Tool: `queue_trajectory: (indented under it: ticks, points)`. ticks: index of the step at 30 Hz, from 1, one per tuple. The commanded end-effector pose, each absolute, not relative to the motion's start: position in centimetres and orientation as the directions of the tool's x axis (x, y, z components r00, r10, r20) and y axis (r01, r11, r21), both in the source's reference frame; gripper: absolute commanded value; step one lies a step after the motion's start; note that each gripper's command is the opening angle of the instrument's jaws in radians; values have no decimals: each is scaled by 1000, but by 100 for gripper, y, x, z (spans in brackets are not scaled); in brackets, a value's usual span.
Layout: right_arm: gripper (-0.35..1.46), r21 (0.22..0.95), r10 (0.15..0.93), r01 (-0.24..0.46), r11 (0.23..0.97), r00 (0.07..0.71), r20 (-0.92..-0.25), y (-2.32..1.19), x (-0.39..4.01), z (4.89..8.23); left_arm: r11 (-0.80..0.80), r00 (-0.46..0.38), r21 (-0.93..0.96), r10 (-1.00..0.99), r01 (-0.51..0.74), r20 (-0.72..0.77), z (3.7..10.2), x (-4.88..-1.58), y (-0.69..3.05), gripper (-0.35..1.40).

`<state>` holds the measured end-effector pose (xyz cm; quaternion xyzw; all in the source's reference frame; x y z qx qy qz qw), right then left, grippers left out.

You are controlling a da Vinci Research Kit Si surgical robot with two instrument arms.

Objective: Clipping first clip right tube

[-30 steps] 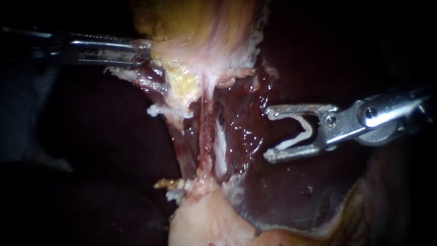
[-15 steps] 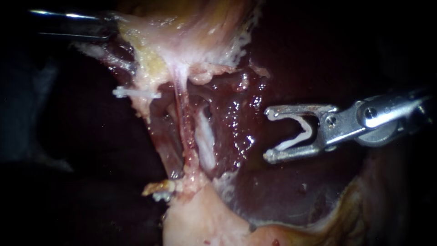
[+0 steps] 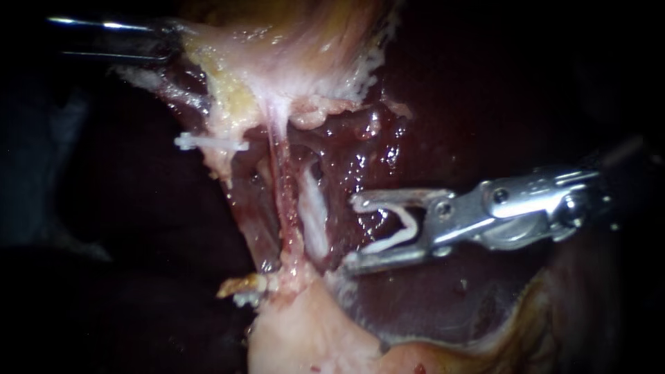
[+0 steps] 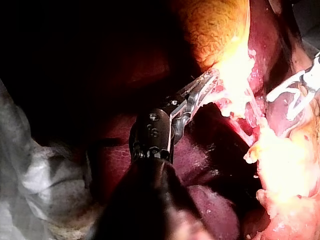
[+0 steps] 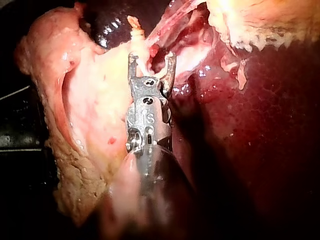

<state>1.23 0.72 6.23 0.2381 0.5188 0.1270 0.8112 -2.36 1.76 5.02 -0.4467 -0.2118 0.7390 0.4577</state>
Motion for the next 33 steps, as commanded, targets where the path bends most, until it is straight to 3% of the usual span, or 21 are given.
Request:
queue_trajectory:
  ticks: [1,16,24,33]
  points:
    - [50,525,461,42,850,426,-779,69,128,626,-492,-182,-721,865,-488,-467,502,-237,176,-35]
    - [50,597,542,58,800,359,-760,58,179,663,-491,-181,-720,865,-490,-467,503,-240,175,-35]
    - [50,649,599,100,754,301,-742,57,195,667,-491,-181,-720,865,-491,-467,504,-241,175,-35]
    - [50,663,608,148,734,291,-739,53,204,670,-491,-181,-720,865,-490,-468,505,-241,176,-35]
